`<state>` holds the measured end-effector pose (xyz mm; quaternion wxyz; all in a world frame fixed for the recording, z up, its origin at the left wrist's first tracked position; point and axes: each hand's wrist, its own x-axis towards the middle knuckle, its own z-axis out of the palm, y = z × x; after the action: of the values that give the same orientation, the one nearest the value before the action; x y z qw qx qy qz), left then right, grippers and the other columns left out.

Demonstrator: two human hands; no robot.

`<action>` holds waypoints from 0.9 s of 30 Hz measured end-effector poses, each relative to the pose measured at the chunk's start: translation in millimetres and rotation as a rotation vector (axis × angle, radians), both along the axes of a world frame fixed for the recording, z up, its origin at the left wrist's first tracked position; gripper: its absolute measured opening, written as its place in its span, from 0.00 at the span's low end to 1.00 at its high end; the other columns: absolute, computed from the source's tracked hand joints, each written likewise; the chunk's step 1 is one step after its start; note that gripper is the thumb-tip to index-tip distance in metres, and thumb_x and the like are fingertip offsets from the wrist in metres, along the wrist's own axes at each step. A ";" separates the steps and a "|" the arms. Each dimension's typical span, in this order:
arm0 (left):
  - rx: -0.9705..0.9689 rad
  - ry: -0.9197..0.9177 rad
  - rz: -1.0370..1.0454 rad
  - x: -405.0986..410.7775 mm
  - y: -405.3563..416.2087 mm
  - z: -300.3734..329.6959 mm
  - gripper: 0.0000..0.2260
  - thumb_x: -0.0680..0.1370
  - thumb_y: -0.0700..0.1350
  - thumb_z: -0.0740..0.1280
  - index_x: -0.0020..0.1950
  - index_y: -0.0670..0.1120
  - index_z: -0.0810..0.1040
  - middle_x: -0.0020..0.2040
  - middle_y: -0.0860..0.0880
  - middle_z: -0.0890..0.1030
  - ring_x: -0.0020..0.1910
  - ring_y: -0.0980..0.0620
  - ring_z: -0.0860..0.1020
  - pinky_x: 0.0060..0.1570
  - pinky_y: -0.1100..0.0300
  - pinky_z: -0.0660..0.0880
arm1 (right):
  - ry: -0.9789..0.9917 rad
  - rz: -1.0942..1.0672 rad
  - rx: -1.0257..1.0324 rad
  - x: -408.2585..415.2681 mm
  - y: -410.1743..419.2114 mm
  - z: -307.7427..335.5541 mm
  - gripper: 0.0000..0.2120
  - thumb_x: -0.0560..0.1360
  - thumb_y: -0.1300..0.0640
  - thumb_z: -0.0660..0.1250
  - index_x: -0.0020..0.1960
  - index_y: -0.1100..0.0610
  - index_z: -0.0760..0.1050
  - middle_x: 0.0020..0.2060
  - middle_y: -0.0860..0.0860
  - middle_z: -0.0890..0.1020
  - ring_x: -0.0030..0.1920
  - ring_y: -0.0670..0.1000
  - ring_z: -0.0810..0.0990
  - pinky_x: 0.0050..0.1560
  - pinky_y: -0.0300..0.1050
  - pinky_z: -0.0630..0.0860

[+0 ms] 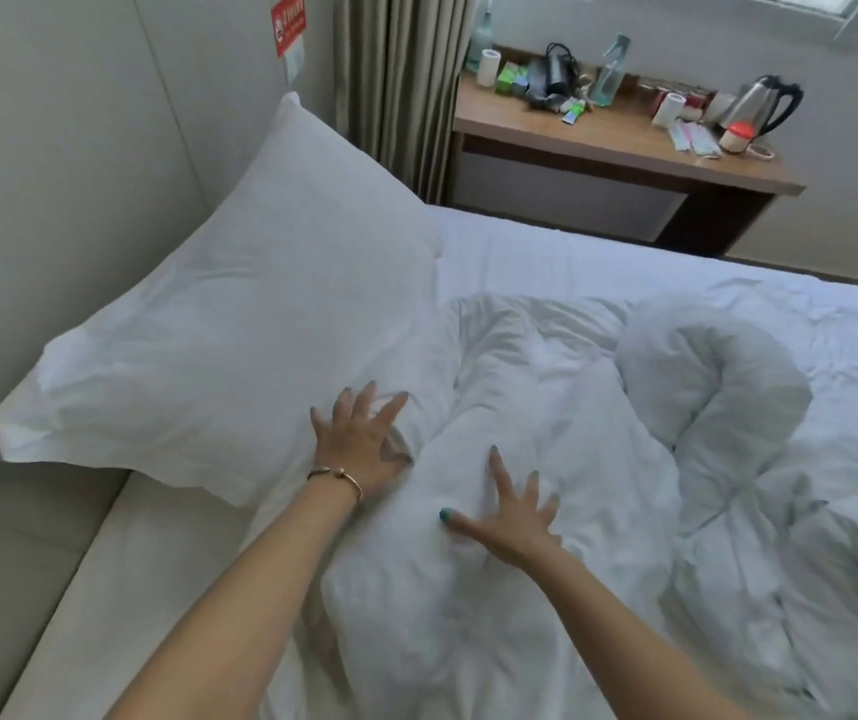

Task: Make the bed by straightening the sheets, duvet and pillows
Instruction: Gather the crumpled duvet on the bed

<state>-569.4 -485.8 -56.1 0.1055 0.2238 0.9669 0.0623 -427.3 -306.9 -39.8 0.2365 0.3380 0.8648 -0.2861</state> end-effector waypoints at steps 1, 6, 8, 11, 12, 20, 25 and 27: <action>0.049 0.026 0.024 -2.7 0.7 -3.3 0.30 0.74 0.60 0.65 0.74 0.62 0.59 0.74 0.48 0.60 0.70 0.42 0.63 0.63 0.44 0.64 | -0.016 0.030 0.000 1.3 -7.8 -2.5 0.57 0.56 0.21 0.67 0.69 0.26 0.28 0.76 0.51 0.31 0.75 0.66 0.35 0.70 0.72 0.49; 0.296 0.097 0.078 -15.8 -6.5 0.4 0.18 0.76 0.37 0.61 0.65 0.48 0.74 0.55 0.41 0.75 0.48 0.37 0.77 0.43 0.49 0.73 | 0.100 0.034 0.108 8.0 -62.7 -14.9 0.62 0.57 0.26 0.71 0.68 0.28 0.25 0.76 0.61 0.40 0.75 0.66 0.52 0.68 0.64 0.63; 0.386 0.094 0.132 -26.0 -11.1 13.2 0.17 0.76 0.35 0.59 0.63 0.46 0.74 0.53 0.39 0.76 0.46 0.35 0.77 0.43 0.47 0.73 | 0.128 -0.029 0.054 0.2 -60.4 -21.1 0.59 0.65 0.38 0.74 0.69 0.29 0.25 0.71 0.66 0.59 0.69 0.65 0.66 0.64 0.55 0.71; 0.542 0.155 0.306 -53.5 -40.5 42.8 0.13 0.75 0.35 0.61 0.57 0.43 0.74 0.49 0.36 0.78 0.47 0.33 0.77 0.43 0.46 0.72 | 0.194 0.066 0.018 -16.7 -30.0 -10.1 0.42 0.72 0.55 0.68 0.78 0.41 0.49 0.66 0.59 0.74 0.64 0.59 0.75 0.63 0.44 0.70; 0.585 0.191 0.350 -65.5 -54.9 55.8 0.12 0.74 0.34 0.61 0.56 0.43 0.75 0.48 0.36 0.79 0.47 0.32 0.78 0.43 0.46 0.72 | 0.286 0.075 0.022 -27.8 -18.2 7.4 0.35 0.72 0.56 0.67 0.76 0.45 0.59 0.66 0.56 0.76 0.64 0.57 0.75 0.63 0.41 0.68; 0.400 0.286 0.628 -189.1 -79.4 160.6 0.11 0.80 0.43 0.59 0.58 0.45 0.78 0.59 0.36 0.77 0.59 0.34 0.73 0.53 0.48 0.70 | 1.259 -0.712 -0.576 -112.7 46.3 147.4 0.14 0.77 0.57 0.67 0.62 0.48 0.75 0.56 0.48 0.80 0.56 0.50 0.80 0.56 0.46 0.78; 0.234 0.338 0.390 -165.5 -27.9 154.2 0.17 0.80 0.51 0.60 0.66 0.47 0.73 0.64 0.40 0.72 0.64 0.38 0.69 0.61 0.47 0.67 | 0.457 -0.080 -0.306 -100.2 44.4 82.4 0.19 0.68 0.49 0.76 0.55 0.45 0.73 0.50 0.53 0.80 0.47 0.52 0.79 0.55 0.56 0.78; 0.245 0.193 0.212 -134.9 1.2 132.2 0.21 0.78 0.60 0.58 0.68 0.52 0.71 0.65 0.43 0.72 0.64 0.39 0.69 0.62 0.48 0.68 | 0.322 -0.157 -0.634 -75.5 40.2 62.8 0.24 0.69 0.52 0.77 0.60 0.41 0.71 0.56 0.51 0.79 0.55 0.50 0.79 0.60 0.52 0.77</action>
<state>-704.3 -484.6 76.2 -0.0230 0.1366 0.9759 0.1686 -502.8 -266.8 23.0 0.1677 0.2638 0.7307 -0.6070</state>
